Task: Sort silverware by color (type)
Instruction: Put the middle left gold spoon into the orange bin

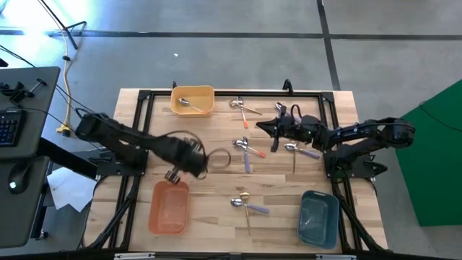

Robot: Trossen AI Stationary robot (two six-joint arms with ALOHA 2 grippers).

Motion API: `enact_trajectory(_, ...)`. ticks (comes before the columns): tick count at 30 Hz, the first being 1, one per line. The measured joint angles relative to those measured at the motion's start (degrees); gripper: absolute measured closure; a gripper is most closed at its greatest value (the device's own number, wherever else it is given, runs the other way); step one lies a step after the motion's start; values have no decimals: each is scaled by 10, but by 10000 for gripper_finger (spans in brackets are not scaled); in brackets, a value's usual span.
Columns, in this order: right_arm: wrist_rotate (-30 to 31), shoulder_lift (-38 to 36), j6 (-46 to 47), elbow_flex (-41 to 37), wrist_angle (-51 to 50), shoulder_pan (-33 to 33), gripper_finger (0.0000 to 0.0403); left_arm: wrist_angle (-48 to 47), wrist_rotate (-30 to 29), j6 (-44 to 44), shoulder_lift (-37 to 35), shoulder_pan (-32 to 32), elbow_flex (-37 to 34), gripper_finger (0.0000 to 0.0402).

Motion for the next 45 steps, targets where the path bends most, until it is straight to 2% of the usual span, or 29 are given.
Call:
enact_trajectory(5,0,0,0,0,0,12,402,-44,60,-53,-1,-105,59,398)
enact_trajectory(10,0,0,3,0,-1,19,402,-45,107,-138,-1,-206,70,398)
enact_trajectory(15,0,0,3,0,-13,19,402,-39,111,-197,9,-281,70,398)
enact_trajectory(18,0,0,5,0,-16,19,402,-12,82,-209,18,-308,70,398)
enact_trajectory(23,0,0,15,0,-18,19,402,25,72,-208,34,-326,70,397)
enact_trajectory(36,0,0,20,0,-36,19,402,36,72,-158,77,-331,70,397)
enact_trajectory(45,0,0,24,0,-36,19,402,37,83,-170,80,-351,48,397)
